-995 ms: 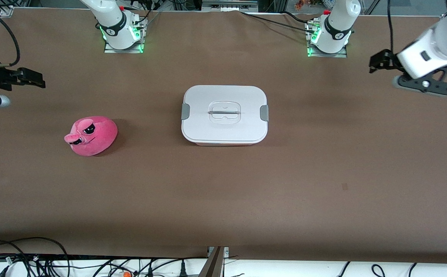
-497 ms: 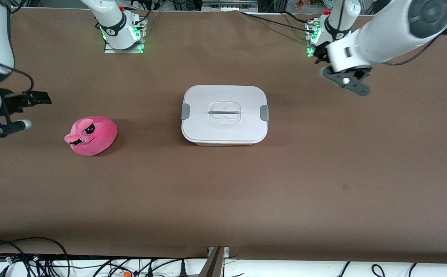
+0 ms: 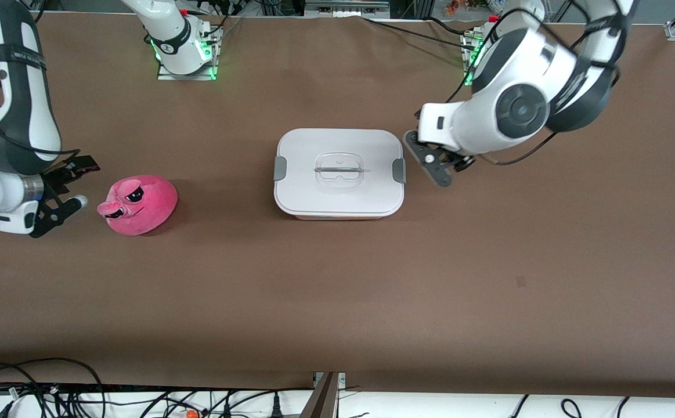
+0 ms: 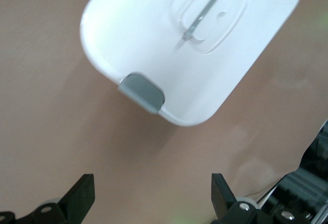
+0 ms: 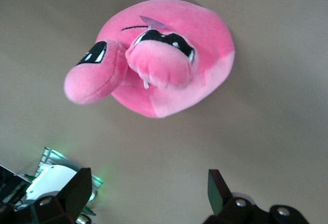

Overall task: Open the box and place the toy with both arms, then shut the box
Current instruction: 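Move the left gripper to the lid handle while the right gripper reaches the toy, then lift the white lid off with the left gripper while the right gripper grasps the toy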

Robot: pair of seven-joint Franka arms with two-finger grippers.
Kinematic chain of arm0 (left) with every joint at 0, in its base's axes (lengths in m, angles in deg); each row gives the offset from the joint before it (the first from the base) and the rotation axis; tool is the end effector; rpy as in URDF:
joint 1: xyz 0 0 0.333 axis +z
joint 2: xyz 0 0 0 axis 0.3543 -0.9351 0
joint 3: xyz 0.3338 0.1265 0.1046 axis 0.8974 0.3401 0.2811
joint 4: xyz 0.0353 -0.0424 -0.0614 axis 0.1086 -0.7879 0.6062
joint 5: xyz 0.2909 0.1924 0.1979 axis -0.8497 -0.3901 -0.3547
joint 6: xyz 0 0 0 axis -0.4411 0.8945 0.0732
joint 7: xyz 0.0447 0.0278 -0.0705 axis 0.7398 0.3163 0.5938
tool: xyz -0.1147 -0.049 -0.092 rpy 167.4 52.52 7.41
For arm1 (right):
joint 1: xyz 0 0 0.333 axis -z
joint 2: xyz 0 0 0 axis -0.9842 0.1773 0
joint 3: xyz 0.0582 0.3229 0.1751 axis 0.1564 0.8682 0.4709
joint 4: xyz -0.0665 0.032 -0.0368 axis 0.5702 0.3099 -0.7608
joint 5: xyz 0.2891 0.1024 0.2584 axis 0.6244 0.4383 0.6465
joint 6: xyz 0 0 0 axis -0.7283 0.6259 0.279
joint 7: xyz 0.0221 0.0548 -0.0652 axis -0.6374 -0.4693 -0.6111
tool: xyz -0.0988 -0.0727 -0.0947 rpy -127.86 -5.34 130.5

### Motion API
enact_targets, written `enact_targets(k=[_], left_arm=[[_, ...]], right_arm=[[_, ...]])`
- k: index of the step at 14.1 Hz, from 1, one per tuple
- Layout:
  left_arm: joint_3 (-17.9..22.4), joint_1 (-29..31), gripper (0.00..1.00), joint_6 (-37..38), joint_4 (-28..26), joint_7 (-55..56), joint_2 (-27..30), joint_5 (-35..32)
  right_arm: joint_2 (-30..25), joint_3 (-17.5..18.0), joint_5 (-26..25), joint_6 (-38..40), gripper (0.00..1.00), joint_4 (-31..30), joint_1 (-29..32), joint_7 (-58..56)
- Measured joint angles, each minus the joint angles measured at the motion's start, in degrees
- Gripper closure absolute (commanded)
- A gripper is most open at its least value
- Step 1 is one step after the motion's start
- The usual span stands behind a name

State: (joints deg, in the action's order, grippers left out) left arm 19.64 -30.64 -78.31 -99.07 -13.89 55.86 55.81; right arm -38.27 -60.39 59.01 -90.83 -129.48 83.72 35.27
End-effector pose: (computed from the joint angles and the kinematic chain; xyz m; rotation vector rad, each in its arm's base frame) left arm 0.5416 -0.3144 0.4390 2.4982 -1.3193 -0.4044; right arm 0.6222 -0.0652 0.3749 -2.8152 -0.9466 0.7040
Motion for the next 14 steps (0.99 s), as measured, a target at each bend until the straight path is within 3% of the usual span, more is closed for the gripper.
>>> enact_targets(k=[5, 8, 10, 12, 13, 14], left_arm=[[-4.88, -0.80, 0.00, -17.60, 0.11, -12.20, -1.93, -0.31], [-5.56, -3.49, 0.00, -26.94, -0.39, -15.15, -5.01, -4.71], [-6.25, -4.61, 0.16, -32.86, -2.35, -16.18, -7.73, -6.20], [-7.38, -5.16, 0.58, -38.46, -5.08, -16.64, -9.73, -8.66], [-7.71, -5.36, 0.70, -39.91, -5.87, -16.71, -10.33, -9.74], [-8.11, -5.55, 0.70, -40.46, -6.23, -16.83, -10.74, -10.19]], right_arm=[[0.01, 0.27, 0.00, -7.10, 0.00, -5.40, -0.09, -4.04], [-0.08, 0.56, 0.01, -10.45, 0.00, -7.15, -0.18, -7.23], [-0.14, 0.61, 0.06, -13.05, 0.00, -8.88, -0.19, -8.78], [-0.17, 0.66, 0.81, -15.63, 0.00, -10.98, -0.19, -9.54], [-0.18, 0.69, 1.30, -16.73, 0.00, -11.68, -0.20, -9.95], [-0.18, 0.73, 2.01, -17.53, 0.00, -12.01, -0.21, -10.25]])
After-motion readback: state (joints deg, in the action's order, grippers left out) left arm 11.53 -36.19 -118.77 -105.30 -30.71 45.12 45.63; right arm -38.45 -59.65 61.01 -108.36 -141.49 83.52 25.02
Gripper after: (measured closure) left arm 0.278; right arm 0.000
